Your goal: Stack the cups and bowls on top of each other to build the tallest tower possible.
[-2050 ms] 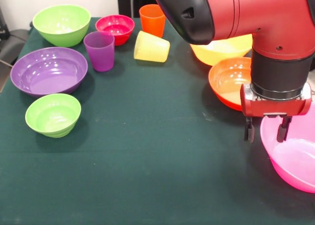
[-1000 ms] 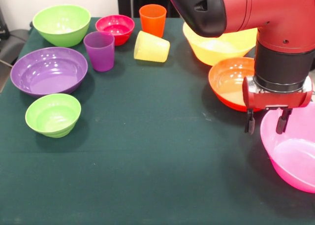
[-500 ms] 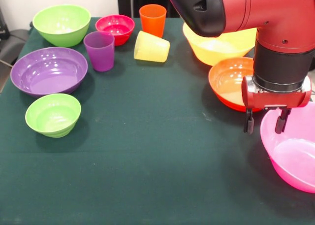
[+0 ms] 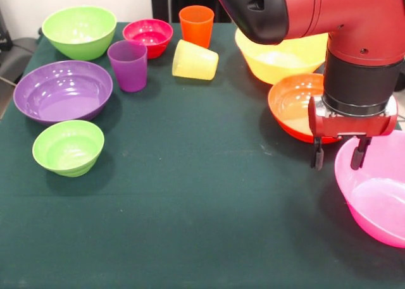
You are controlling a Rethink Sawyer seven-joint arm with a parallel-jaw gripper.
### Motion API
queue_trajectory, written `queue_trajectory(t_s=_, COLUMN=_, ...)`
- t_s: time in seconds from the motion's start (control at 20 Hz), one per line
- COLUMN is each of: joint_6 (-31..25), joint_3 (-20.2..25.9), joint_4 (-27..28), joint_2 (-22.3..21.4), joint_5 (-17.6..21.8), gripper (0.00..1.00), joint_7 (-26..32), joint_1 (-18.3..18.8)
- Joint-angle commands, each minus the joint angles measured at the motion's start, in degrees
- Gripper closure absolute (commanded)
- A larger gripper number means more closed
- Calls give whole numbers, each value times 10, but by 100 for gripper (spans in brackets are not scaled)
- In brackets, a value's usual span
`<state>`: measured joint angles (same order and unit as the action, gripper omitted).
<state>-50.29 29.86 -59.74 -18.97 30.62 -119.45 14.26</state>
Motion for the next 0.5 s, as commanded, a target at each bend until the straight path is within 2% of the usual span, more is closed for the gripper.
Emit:
queue_trajectory(t_s=0.05, joint_6=5, joint_3=-16, joint_4=-43, joint_2=6, joint_5=16, gripper=0, joint_7=62, joint_1=2)
queue_trajectory(t_s=0.5, joint_6=4, joint_3=-15, joint_4=-43, joint_2=7, joint_5=15, gripper=0, joint_7=65, joint_1=3)
